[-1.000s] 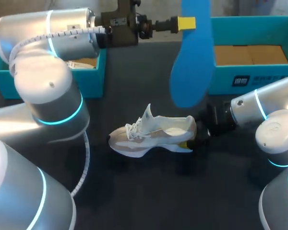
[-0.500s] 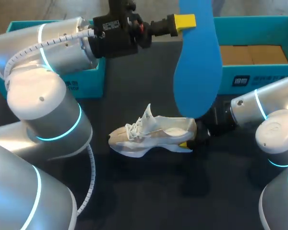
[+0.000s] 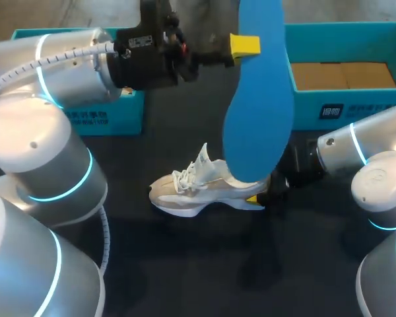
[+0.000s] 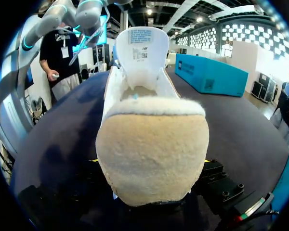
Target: Take the shoe out of the shoebox, open the shoe tongue, remove and reinsert the insole, then place the shoe into the shoebox
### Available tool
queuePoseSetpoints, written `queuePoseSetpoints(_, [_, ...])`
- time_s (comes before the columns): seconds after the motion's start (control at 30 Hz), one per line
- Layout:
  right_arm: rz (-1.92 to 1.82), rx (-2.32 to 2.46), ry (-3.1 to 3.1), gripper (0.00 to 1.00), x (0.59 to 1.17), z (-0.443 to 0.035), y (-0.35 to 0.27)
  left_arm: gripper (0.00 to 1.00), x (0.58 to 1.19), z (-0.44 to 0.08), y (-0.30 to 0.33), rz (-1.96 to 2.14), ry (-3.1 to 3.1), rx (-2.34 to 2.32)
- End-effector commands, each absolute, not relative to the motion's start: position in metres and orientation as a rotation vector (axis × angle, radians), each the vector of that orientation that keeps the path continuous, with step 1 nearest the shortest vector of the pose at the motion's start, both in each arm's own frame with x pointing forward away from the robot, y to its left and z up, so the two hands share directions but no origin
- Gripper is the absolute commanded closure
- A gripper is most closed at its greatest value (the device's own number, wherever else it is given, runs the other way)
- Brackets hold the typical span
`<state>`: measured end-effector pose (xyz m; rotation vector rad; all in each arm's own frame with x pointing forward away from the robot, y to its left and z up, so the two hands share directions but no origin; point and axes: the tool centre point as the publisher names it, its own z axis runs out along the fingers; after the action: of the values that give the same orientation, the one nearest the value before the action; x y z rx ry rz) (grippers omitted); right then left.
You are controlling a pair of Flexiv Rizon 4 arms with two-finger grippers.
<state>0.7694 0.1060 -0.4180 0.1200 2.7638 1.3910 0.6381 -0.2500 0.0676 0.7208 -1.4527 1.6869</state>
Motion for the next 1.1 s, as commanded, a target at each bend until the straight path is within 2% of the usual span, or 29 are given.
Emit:
queuePoseSetpoints(0.03, [1.387, 0.122, 2.765, 1.00, 0.771, -0.420, 0.108, 1.00, 0.631, 0.061, -0.238, 1.677, -1.449, 0.723])
queuePoseSetpoints(1.1, [1.387, 0.122, 2.765, 1.00, 0.771, -0.420, 0.108, 1.00, 0.614, 0.046, -0.226, 1.733, -1.504, 0.645])
